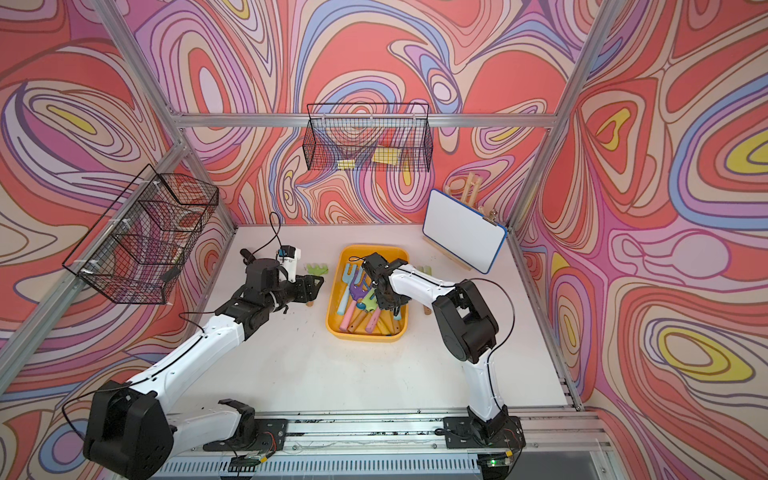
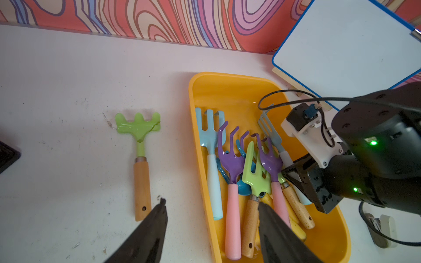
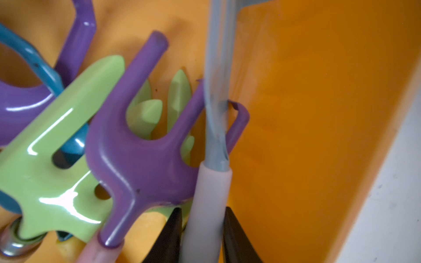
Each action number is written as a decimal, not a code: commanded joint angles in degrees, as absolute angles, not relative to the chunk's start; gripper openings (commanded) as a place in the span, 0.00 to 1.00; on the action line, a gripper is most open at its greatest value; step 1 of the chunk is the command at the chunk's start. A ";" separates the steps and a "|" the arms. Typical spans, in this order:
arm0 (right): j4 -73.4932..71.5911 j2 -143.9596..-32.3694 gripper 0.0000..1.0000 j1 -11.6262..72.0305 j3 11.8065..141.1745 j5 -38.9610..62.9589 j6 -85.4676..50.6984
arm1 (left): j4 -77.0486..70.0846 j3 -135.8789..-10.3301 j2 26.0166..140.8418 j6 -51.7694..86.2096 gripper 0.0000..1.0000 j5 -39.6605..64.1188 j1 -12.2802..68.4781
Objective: Take the hand rake out of the storage box
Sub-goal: Pick up the rake from the storage box.
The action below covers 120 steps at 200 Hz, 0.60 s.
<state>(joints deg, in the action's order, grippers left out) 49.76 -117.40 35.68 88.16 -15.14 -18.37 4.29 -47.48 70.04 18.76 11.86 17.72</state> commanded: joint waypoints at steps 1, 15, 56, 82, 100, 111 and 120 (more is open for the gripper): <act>49.31 -117.44 0.27 35.95 88.75 -14.58 -18.61 | 4.18 -47.46 70.88 19.34 0.68 12.34 18.30; 49.39 -116.62 0.25 35.96 88.73 -14.74 -18.62 | 4.18 -47.46 71.19 19.42 0.68 12.48 18.46; 49.41 -112.88 0.19 35.98 87.74 -15.86 -18.52 | 4.51 -47.71 71.19 19.38 0.68 12.18 18.49; 48.50 -109.95 0.19 35.99 87.11 -15.82 -18.26 | 4.62 -47.70 71.19 19.42 0.68 12.21 18.52; 47.82 -108.13 0.18 35.95 86.73 -15.82 -17.98 | 4.71 -47.74 71.28 19.42 0.68 12.11 18.59; 47.55 -107.26 0.18 36.00 86.51 -15.91 -17.83 | 4.68 -47.76 71.37 19.42 0.68 12.13 18.57; 47.38 -106.60 0.18 35.99 86.30 -16.12 -17.75 | 4.71 -47.81 71.45 19.42 0.68 12.03 18.63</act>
<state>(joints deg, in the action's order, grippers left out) 49.01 -109.25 35.70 87.29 -15.07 -18.22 4.32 -47.51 71.02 19.14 11.86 18.37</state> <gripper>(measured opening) 0.271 0.680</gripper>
